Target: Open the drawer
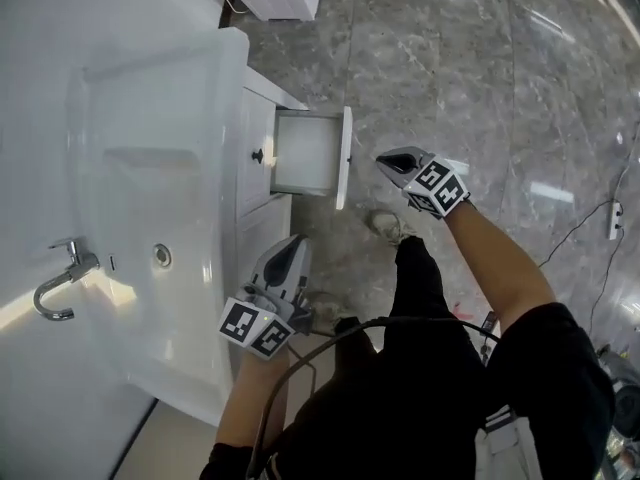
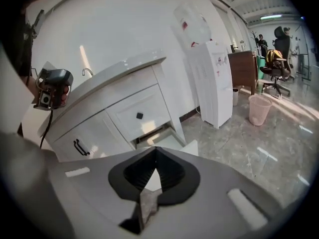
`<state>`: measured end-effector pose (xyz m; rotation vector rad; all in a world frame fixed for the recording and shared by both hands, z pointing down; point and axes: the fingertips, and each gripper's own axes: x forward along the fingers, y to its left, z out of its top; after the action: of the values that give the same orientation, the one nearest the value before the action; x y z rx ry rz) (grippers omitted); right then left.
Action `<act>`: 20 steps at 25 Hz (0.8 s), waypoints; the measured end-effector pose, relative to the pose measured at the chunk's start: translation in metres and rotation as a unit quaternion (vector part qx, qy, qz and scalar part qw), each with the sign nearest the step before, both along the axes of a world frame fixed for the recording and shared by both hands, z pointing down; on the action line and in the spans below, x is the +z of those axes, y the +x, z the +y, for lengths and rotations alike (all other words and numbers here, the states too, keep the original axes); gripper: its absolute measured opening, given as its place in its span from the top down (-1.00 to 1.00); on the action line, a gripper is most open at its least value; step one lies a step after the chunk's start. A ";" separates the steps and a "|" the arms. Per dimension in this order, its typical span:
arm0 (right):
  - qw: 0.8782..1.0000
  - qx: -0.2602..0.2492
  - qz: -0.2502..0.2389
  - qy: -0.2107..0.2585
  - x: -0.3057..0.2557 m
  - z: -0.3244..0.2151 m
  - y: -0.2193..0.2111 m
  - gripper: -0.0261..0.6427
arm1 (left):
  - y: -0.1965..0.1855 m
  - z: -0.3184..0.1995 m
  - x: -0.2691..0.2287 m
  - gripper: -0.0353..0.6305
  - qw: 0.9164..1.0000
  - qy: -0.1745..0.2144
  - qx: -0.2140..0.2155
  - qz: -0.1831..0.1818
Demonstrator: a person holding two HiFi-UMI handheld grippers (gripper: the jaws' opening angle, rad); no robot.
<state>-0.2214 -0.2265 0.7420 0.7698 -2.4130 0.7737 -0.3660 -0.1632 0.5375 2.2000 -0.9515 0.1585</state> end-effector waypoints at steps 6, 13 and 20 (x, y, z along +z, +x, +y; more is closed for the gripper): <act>0.999 -0.027 -0.019 -0.005 -0.092 0.005 -0.033 0.92 | -0.033 -0.002 -0.098 0.89 0.999 0.038 -0.018 -0.007; 0.998 -0.049 -0.043 0.022 -0.191 -0.031 -0.057 0.92 | -0.090 -0.005 -0.175 0.89 0.992 0.083 -0.088 -0.022; 0.990 -0.124 -0.030 0.052 -0.279 -0.066 -0.096 0.92 | -0.175 0.019 -0.236 0.89 0.966 0.108 -0.230 -0.040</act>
<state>-0.3176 -0.2928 0.4635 0.4767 -2.5562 0.5840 -0.5407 -0.1443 0.3020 2.1090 -1.5573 -0.0805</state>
